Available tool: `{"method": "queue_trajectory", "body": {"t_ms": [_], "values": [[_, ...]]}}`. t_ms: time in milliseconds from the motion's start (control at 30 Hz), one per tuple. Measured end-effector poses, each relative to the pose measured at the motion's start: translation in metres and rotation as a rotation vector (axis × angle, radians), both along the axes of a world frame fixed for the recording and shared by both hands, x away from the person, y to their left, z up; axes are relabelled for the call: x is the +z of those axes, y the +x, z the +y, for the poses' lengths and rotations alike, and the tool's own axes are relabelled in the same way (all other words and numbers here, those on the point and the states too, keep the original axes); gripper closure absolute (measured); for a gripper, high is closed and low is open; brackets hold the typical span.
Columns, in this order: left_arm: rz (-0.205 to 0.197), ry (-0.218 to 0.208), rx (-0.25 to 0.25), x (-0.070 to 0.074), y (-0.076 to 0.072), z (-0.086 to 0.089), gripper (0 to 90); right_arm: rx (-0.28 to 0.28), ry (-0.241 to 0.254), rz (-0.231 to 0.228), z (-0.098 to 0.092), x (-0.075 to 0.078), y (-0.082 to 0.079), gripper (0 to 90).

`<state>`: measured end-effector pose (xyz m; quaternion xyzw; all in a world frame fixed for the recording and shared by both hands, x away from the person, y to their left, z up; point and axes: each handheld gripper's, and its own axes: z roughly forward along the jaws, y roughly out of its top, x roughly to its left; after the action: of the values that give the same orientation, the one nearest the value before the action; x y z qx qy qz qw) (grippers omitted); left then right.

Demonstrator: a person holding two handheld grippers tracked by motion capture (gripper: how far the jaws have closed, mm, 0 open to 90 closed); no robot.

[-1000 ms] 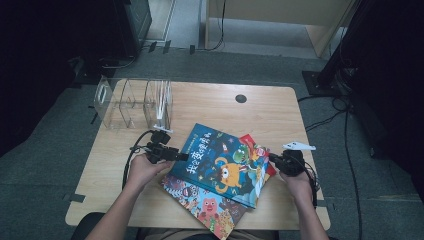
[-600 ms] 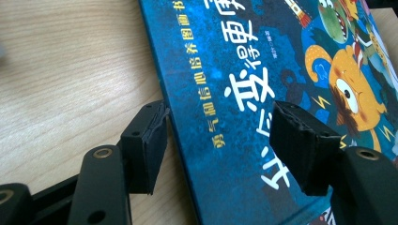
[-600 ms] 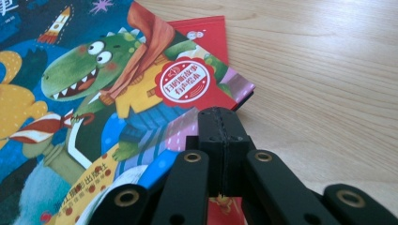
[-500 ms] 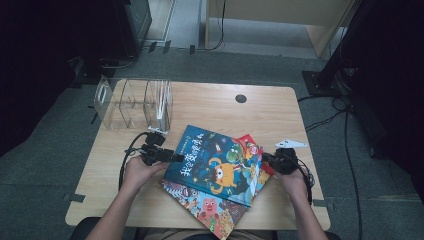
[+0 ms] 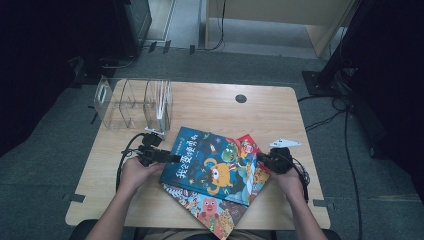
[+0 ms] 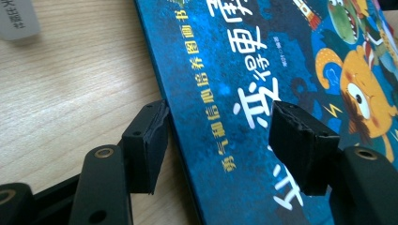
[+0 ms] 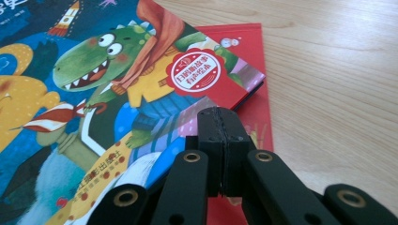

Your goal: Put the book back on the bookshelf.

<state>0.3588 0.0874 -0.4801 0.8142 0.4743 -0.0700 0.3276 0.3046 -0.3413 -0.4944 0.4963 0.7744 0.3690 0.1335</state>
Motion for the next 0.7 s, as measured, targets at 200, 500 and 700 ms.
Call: {"method": "queue_trajectory", "body": {"t_ms": [200,500,700], "values": [[0.012,0.017,0.000,-0.006,0.004,-0.001,38.8,0.025,-0.005,0.006,0.006,-0.001,-0.002,89.7],[0.027,-0.013,0.000,-0.011,0.006,0.000,35.2,0.038,-0.022,-0.005,0.010,0.001,-0.007,89.2],[0.043,-0.026,0.008,-0.013,0.006,-0.002,32.7,0.036,-0.022,-0.003,0.010,0.001,-0.008,89.5]]}}
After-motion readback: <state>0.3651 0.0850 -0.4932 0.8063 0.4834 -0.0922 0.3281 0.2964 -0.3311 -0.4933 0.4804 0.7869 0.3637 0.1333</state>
